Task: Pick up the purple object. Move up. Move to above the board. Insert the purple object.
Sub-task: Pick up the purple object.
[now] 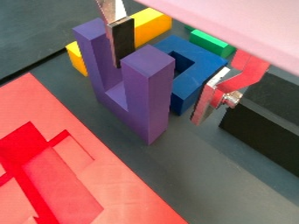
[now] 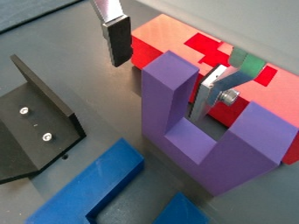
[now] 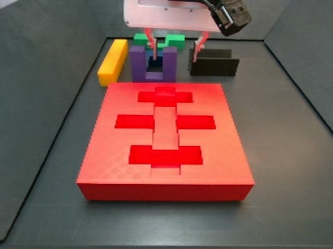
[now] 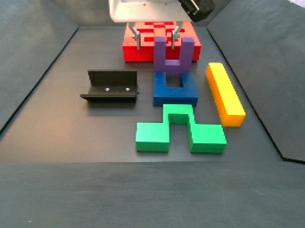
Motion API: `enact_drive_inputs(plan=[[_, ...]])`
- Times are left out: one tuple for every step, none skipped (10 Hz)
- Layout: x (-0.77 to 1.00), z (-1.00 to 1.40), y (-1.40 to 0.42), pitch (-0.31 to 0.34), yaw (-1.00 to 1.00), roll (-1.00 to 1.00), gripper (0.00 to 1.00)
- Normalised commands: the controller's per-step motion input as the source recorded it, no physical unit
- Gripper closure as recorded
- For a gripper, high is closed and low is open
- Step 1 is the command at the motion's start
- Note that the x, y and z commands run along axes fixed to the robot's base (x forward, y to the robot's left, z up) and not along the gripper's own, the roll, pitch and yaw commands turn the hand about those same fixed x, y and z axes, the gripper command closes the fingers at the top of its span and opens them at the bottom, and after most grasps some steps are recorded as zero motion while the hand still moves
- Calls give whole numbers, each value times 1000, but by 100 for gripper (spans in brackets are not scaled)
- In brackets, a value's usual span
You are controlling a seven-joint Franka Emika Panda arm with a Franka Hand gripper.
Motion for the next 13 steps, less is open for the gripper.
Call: enact_drive_inputs(plan=[[0,-189,0,0,-40,0,0],[0,-217,0,0,-17,1,0],[0,-26,0,0,0,0,0],[0,0,-23,0,0,0,0],[-140,0,-91,-67,0,40,0],[-69,0,-237,-33,-14,133,0],[0,0,0,0,0,0,100],[0,0,0,0,0,0,100],[0,0,0,0,0,0,100],[0,0,0,0,0,0,100],[0,0,0,0,0,0,100],[0,0,0,0,0,0,100],[0,0,0,0,0,0,100]])
